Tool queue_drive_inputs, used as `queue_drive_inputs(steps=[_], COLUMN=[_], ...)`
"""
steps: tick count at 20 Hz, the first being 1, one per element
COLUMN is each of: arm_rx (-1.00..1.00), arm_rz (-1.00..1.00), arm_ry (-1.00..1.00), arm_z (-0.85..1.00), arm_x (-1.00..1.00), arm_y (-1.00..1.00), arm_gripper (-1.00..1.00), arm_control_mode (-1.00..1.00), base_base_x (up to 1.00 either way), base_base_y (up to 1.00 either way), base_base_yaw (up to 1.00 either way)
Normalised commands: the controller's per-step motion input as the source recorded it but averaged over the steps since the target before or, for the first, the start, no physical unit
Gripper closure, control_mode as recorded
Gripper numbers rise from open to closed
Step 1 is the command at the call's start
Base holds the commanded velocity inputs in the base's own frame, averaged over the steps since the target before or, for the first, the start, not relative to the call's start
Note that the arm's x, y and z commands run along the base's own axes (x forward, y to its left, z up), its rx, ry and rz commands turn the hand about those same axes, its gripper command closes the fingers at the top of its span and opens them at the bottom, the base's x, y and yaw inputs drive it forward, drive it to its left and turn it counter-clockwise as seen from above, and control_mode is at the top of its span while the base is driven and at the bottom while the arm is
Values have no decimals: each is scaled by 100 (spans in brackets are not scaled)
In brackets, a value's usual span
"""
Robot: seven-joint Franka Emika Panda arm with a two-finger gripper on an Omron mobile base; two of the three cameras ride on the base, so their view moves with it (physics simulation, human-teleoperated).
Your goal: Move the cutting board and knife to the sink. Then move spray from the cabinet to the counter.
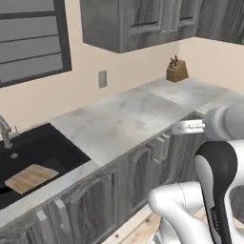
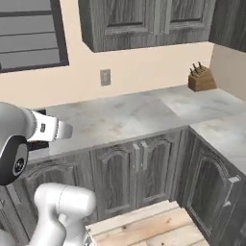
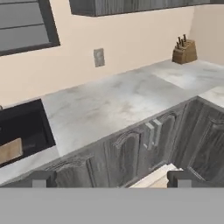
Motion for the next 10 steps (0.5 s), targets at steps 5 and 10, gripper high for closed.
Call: queue_drive_inputs(steps=[5,10], arm_rx=[0,0], arm_rz=[0,0], arm_ry=[0,0], arm_z=[0,0], arm_x=[0,0], arm_y=[0,0], arm_gripper=[-100,-100], arm_control_mode=[100,100], base_base_x=[0,0], base_base_y=[5,5], base_base_yaw=[-100,-100])
